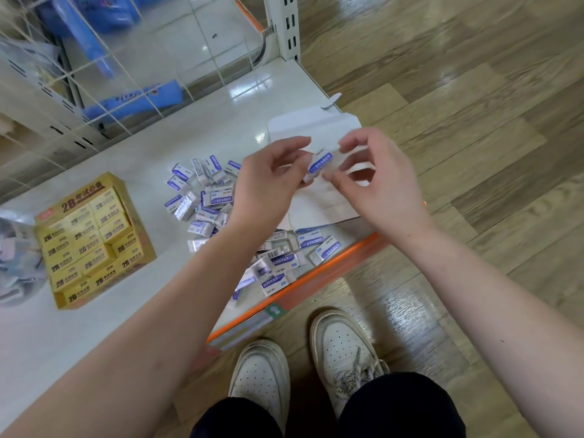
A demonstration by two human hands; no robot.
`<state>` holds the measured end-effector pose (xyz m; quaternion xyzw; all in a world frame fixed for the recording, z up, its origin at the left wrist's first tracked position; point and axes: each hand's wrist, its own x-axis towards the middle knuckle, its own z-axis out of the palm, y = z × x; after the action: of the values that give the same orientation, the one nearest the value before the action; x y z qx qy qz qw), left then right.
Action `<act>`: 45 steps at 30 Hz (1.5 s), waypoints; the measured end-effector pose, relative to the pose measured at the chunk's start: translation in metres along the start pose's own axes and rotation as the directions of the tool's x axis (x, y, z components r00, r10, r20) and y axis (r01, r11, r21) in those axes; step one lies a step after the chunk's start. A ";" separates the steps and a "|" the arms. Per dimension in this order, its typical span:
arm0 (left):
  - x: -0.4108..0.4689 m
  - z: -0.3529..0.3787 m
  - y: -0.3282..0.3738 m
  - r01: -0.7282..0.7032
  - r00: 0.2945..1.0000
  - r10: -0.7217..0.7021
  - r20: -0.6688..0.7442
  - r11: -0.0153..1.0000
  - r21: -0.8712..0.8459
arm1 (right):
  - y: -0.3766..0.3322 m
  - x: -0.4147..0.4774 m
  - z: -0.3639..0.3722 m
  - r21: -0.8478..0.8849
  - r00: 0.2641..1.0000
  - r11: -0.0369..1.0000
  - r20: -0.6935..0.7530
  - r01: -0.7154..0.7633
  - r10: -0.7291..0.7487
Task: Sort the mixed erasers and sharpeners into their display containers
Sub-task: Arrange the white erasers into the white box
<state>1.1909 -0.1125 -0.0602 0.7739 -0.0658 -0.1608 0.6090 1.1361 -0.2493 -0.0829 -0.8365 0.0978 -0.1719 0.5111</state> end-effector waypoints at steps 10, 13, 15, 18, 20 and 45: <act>-0.001 0.000 -0.004 -0.108 0.993 0.114 -0.012 0.969 0.223 | 0.018 0.011 -0.007 -0.301 0.951 0.908 0.196 0.292 -0.240; 0.007 -0.010 -0.013 -0.214 0.972 0.230 0.041 0.806 0.552 | 0.022 0.014 -0.008 -0.453 0.970 0.862 0.186 0.226 -0.156; 0.013 -0.015 -0.020 -0.247 0.965 0.239 0.109 0.689 0.682 | 0.021 0.015 -0.005 -0.545 0.976 0.817 0.198 0.188 -0.093; 0.018 -0.014 -0.027 -0.315 0.946 0.245 0.212 0.548 0.775 | 0.018 0.016 0.001 -0.610 0.978 0.778 0.209 0.152 -0.028; 0.020 -0.011 -0.026 -0.324 0.944 0.217 0.249 0.464 0.824 | 0.017 0.018 0.004 -0.651 0.981 0.747 0.196 0.131 -0.001; 0.035 -0.007 -0.042 -0.339 0.930 0.227 0.289 0.226 0.913 | 0.025 0.018 0.011 -0.678 0.978 0.715 0.205 0.172 -0.042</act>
<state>1.2219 -0.1058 -0.1054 0.9477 -0.3160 -0.0130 0.0416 1.1572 -0.2575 -0.1069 -0.9825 0.0609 -0.0782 0.1577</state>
